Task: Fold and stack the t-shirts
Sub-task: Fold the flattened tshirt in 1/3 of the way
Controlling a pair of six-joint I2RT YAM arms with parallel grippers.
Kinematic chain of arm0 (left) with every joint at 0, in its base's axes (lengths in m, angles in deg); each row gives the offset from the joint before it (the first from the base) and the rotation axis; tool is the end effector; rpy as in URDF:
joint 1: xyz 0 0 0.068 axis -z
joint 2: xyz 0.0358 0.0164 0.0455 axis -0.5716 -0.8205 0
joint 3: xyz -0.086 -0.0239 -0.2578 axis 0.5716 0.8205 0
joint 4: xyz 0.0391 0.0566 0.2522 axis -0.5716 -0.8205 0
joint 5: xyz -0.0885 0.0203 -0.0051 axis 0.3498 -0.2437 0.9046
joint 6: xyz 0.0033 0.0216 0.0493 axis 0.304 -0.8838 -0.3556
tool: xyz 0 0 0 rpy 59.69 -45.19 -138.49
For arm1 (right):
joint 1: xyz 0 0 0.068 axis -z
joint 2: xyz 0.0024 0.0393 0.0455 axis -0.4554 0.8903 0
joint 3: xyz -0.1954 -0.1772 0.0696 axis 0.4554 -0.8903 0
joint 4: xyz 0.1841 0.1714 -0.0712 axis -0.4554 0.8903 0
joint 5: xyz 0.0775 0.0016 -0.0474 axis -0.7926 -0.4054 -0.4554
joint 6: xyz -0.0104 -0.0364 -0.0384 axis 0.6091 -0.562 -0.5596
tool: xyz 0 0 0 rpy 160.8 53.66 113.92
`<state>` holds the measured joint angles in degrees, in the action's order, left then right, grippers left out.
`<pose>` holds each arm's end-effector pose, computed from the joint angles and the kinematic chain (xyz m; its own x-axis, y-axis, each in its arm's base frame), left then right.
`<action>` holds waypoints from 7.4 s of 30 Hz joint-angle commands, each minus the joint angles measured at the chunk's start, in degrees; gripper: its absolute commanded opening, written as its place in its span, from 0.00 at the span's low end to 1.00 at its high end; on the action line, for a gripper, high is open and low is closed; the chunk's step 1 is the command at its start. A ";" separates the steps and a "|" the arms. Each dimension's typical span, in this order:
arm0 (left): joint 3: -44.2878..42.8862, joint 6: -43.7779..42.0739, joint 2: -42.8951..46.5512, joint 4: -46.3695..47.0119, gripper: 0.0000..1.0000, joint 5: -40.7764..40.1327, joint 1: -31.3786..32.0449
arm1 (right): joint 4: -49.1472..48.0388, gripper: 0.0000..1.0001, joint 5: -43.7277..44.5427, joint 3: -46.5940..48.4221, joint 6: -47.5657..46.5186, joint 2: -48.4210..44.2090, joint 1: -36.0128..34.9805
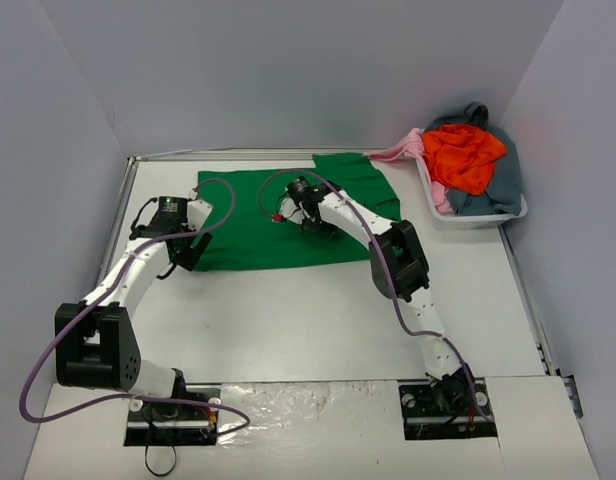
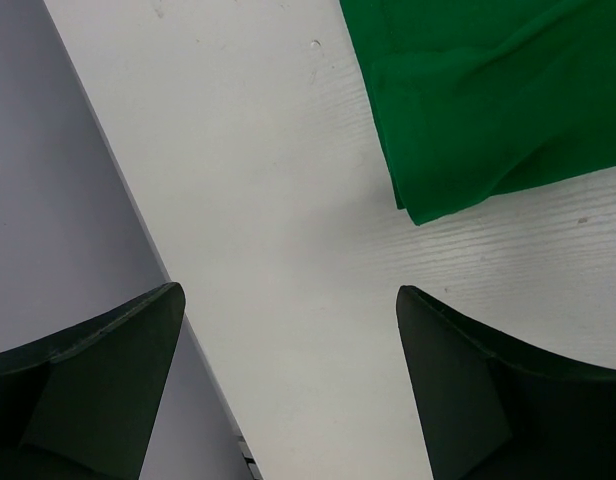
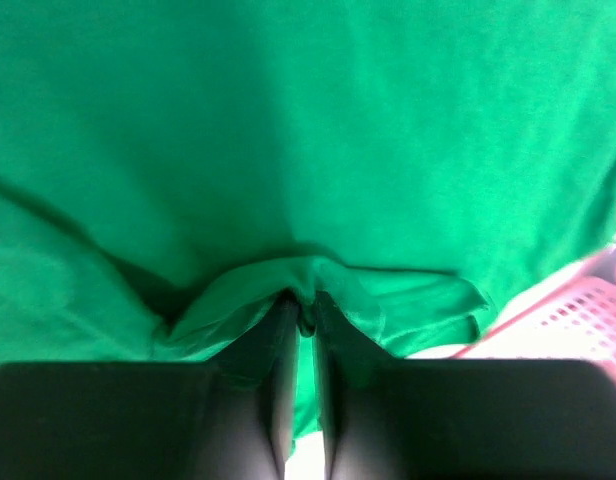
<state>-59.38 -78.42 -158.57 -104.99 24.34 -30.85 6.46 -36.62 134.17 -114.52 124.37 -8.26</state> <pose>0.2985 -0.0153 0.2514 -0.7095 0.4403 -0.5503 0.2678 0.8907 0.3674 0.4347 0.2976 0.1619 -0.1845 -0.9595 -0.2129 -0.8183 0.2700 -0.5075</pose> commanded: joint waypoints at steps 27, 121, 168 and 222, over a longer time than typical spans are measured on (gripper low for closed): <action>0.74 1.18 2.00 0.24 0.86 0.77 -0.14 | -20.48 0.22 11.05 -12.46 6.27 -12.73 -1.38; -0.06 -4.26 -0.37 0.24 0.38 17.39 0.74 | -13.98 0.00 2.00 -31.74 17.88 -31.10 12.06; -1.99 -5.41 -15.05 2.44 0.23 14.75 0.74 | -12.83 0.00 -5.21 -37.29 19.90 -23.56 17.34; -3.92 -4.62 -11.01 6.04 0.05 18.88 1.00 | -8.62 0.00 -4.59 -41.68 18.50 -21.27 18.21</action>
<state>-59.84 -84.08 -169.89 -101.49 42.63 -30.04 -6.13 -39.85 92.27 -97.16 100.13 9.44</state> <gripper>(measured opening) 0.054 0.001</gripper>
